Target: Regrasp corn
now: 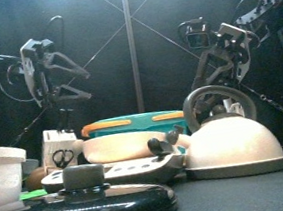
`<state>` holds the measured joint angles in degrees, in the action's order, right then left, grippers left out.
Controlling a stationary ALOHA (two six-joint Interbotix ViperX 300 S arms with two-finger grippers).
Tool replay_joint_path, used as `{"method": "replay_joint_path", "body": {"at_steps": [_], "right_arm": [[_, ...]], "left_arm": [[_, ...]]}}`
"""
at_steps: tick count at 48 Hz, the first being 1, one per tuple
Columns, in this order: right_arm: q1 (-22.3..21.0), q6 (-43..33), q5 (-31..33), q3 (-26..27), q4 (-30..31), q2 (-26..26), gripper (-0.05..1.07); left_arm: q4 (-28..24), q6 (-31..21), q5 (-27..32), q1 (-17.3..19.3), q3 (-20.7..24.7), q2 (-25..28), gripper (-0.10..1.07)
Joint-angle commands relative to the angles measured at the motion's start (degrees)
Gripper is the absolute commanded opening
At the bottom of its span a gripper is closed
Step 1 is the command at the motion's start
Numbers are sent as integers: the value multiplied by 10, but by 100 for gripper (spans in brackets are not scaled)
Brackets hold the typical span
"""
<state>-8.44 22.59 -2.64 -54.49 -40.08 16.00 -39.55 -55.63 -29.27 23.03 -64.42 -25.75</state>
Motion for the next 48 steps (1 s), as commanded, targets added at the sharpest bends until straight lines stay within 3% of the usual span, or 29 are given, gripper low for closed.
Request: {"method": "replay_joint_path", "body": {"at_steps": [1, 13, 28, 48], "right_arm": [[-17, 2, 6, 13, -5, 3, 92], [-58, 3, 14, 23, 9, -29, 92], [-62, 2, 23, 51, 76, -97, 92], [-78, 2, 40, 46, 107, -94, 92]], "left_arm": [[3, 0, -2, 1, 5, -4, 91], [6, 1, 1, 1, 5, -13, 91], [5, 1, 4, 3, 5, -14, 91], [29, 0, 4, -2, -12, -14, 91]]}}
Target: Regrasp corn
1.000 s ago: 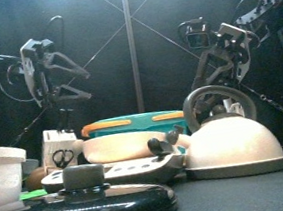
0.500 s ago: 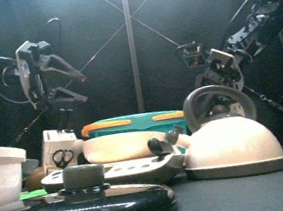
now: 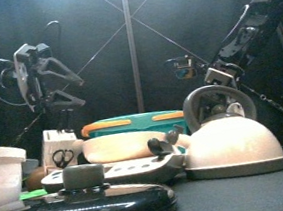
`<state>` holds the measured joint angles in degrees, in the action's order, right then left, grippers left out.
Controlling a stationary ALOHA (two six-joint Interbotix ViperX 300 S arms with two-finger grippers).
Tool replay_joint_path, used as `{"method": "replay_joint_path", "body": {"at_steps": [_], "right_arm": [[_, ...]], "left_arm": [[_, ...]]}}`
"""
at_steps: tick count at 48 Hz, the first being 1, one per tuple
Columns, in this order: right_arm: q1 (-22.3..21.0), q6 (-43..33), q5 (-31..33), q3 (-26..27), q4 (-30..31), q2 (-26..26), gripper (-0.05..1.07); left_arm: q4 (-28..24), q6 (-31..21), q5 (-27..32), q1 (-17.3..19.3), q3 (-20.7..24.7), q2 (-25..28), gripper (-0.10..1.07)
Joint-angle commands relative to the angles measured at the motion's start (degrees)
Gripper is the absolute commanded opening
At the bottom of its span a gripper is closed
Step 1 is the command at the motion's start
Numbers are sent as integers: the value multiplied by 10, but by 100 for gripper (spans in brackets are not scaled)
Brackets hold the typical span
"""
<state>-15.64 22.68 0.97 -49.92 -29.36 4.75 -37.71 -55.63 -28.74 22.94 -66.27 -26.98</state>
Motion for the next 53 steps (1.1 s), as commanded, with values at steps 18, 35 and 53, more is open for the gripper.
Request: {"method": "replay_joint_path", "body": {"at_steps": [18, 35, 53], "right_arm": [[-14, 1, 9, -3, 4, -3, 92], [-15, 1, 10, 12, 19, -41, 92], [-14, 2, 18, 16, 26, -42, 71]], "left_arm": [[26, 1, -2, -4, 3, -2, 91], [26, 1, -1, -4, 2, -2, 91], [26, 1, -1, -4, 2, -2, 91]]}}
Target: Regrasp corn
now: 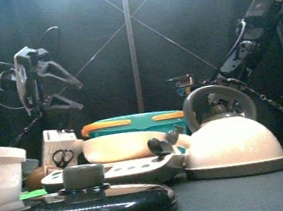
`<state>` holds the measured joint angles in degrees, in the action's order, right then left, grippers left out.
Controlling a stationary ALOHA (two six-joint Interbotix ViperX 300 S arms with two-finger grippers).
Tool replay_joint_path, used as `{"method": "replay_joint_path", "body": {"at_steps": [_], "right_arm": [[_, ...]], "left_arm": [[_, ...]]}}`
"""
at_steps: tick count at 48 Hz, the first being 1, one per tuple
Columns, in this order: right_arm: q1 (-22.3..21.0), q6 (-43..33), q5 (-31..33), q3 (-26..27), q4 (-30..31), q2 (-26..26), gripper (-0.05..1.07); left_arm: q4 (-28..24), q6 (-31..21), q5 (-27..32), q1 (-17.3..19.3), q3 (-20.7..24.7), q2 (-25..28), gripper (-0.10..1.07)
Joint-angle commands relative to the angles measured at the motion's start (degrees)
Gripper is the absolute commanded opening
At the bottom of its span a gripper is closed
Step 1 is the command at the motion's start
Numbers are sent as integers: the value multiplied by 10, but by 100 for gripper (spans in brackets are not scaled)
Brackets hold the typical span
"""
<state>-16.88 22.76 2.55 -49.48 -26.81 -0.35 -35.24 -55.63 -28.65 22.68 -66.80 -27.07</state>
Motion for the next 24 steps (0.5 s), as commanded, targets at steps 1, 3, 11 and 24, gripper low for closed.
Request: {"method": "replay_joint_path", "body": {"at_steps": [1, 3, 11, 24], "right_arm": [[0, 1, 4, 12, 1, 11, 69], [2, 1, 9, 13, 1, 12, 66], [8, 1, 49, 27, 1, 37, 61], [38, 1, 80, 46, 37, 95, 60]], "left_arm": [[2, 1, -2, -1, 7, -1, 91], [2, 1, -3, -1, 8, -1, 91], [2, 1, -2, -1, 9, -1, 91], [2, 0, -3, -13, 14, -1, 91]]}}
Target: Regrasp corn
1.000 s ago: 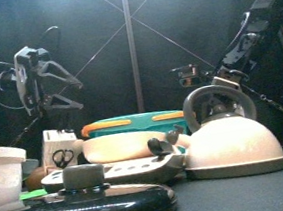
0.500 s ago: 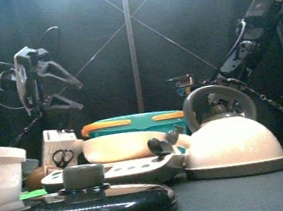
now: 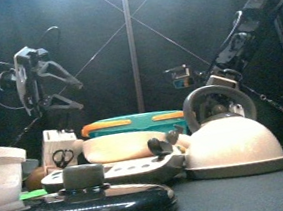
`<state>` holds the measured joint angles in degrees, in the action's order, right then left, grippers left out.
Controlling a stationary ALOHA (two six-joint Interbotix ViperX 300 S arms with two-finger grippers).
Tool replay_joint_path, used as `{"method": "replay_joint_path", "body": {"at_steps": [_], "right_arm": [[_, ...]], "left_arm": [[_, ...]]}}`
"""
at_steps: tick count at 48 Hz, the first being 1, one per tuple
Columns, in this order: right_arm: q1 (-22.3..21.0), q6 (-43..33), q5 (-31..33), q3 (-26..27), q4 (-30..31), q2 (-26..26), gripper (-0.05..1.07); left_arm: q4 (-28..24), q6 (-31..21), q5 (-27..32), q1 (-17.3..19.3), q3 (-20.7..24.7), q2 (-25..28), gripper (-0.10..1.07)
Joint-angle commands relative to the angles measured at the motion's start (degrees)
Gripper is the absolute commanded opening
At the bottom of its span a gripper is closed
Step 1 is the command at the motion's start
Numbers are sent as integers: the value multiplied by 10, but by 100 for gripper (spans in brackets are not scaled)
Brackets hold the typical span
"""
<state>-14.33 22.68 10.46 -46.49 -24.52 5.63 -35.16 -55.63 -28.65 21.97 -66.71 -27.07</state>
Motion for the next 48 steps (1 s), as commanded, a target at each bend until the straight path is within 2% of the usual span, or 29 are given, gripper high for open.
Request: {"method": "replay_joint_path", "body": {"at_steps": [1, 13, 26, 34, 42, 48], "right_arm": [[14, 2, 2, 16, 18, 40, 60], [35, 3, -13, 25, 71, 82, 60], [53, 2, -69, 51, 150, 79, 60], [55, 3, -108, 68, 192, 63, 60], [55, 2, -112, 87, 223, 43, 60], [56, 2, -112, 98, 232, 29, 60]], "left_arm": [[1, 0, -3, -7, 14, -1, 91], [1, -2, -3, -26, 30, -1, 92], [4, -4, -2, -72, 70, 16, 93], [51, -3, -3, -86, 107, 69, 93], [106, -3, -4, -87, 149, 119, 93], [148, -4, -8, -88, 163, 142, 93]]}}
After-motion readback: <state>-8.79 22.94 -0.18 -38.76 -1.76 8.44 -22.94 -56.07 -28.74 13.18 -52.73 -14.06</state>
